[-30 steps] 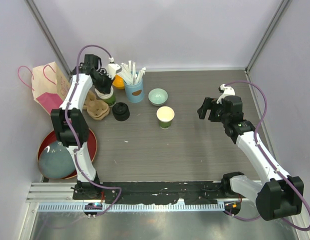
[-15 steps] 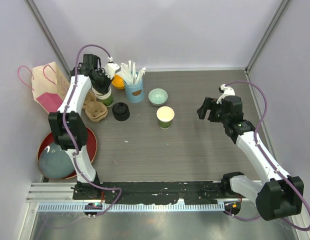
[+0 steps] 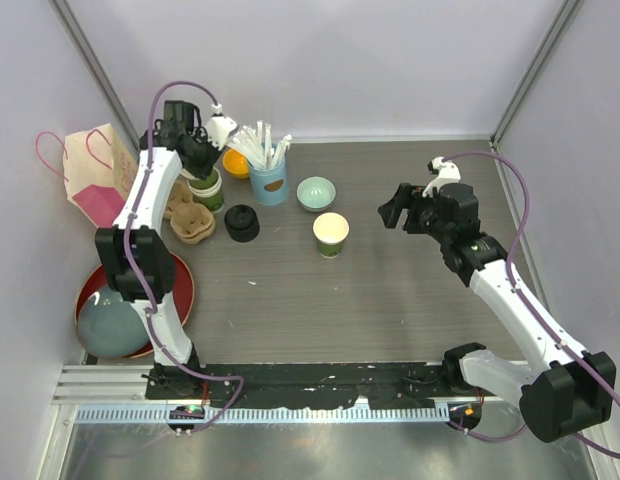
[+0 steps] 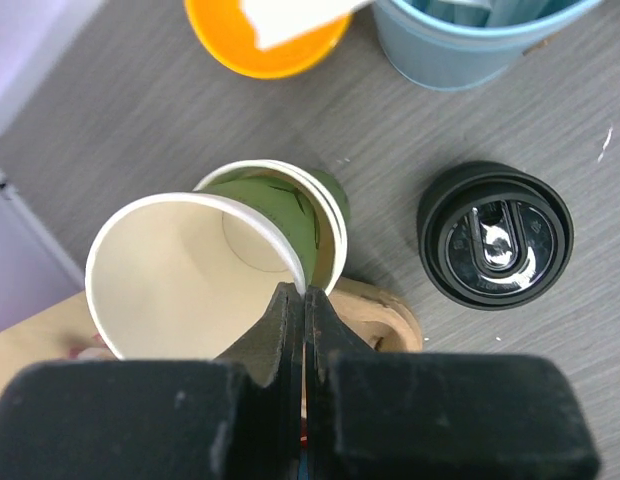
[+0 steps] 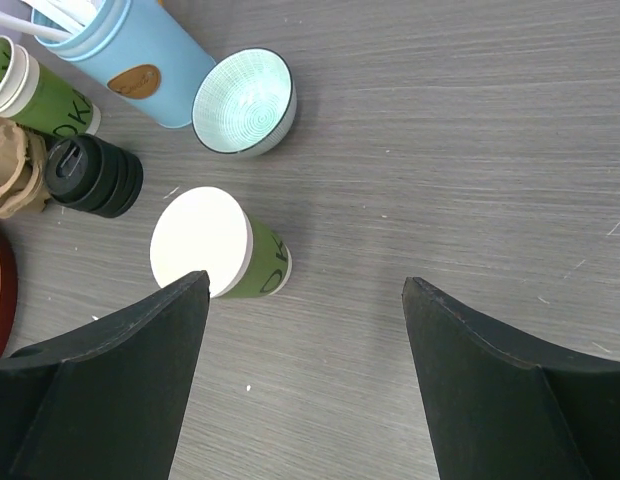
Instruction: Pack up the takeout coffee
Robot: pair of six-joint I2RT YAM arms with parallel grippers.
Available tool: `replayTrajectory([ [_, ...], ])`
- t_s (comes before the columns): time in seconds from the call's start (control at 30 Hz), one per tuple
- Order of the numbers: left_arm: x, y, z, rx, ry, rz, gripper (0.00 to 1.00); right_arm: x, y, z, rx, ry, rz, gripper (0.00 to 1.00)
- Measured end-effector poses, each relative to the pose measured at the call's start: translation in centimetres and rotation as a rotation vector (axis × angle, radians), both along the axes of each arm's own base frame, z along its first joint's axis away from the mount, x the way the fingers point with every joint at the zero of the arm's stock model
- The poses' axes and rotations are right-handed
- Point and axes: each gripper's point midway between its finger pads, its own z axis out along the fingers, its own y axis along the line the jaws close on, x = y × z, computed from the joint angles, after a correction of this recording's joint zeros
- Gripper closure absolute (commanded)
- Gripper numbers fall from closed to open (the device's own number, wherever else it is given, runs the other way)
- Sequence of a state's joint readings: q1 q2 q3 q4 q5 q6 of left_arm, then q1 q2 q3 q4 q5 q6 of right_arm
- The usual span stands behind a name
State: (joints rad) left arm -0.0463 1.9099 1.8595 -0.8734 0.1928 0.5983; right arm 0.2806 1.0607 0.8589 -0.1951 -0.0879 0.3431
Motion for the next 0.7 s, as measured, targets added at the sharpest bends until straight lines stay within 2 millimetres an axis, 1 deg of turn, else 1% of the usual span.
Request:
replayTrajectory([
  [0.1,0.5,0.2,2.6,0.008,-0.056,0.013,1.0,0.1,0.0,0.5,0.003,-0.011,0.0,0.17],
  [0.17,0.4,0.4,4.9,0.008,-0.105,0.02,1.0,0.1,0.0,0.4,0.002,-0.008,0.0,0.17],
  [0.23,-0.2,0.4,7.4,0.005,-0.155,0.021,1.0,0.1,0.0,0.4,0.002,-0.007,0.0,0.17],
  [0.3,-1.2,0.2,10.3,-0.007,-0.21,0.011,1.0,0.1,0.0,0.4,0.002,-0.008,0.0,0.16],
  [0.4,-3.7,-0.5,14.1,-0.029,-0.274,-0.017,1.0,0.1,0.0,0.4,0.002,-0.008,0.001,0.16],
  [0.47,-5.9,-1.8,16.2,-0.039,-0.301,-0.065,1.0,0.1,0.0,0.4,0.002,-0.008,0.001,0.16],
  [0.5,-7.0,-2.6,16.8,-0.046,-0.305,-0.094,1.0,0.1,0.0,0.4,0.002,-0.007,0.001,0.16],
  [0.57,-9.6,-5.1,17.4,-0.057,-0.296,-0.182,1.0,0.1,0.0,0.4,0.002,-0.008,0.002,0.16],
  [0.6,-11.2,-6.8,17.0,-0.067,-0.278,-0.244,1.0,0.1,0.0,0.4,0.001,-0.007,0.001,0.16],
  [0.63,-13.5,-8.9,15.9,-0.074,-0.233,-0.32,1.0,0.1,0.0,0.4,0.001,-0.007,0.002,0.16],
  [0.67,-15.5,-10.5,14.4,-0.077,-0.177,-0.384,1.0,0.1,0.0,0.4,0.001,-0.008,0.002,0.16],
  [0.7,-17.0,-11.5,13.1,-0.072,-0.131,-0.432,1.0,0.1,0.0,0.4,0.0,-0.007,0.002,0.16],
])
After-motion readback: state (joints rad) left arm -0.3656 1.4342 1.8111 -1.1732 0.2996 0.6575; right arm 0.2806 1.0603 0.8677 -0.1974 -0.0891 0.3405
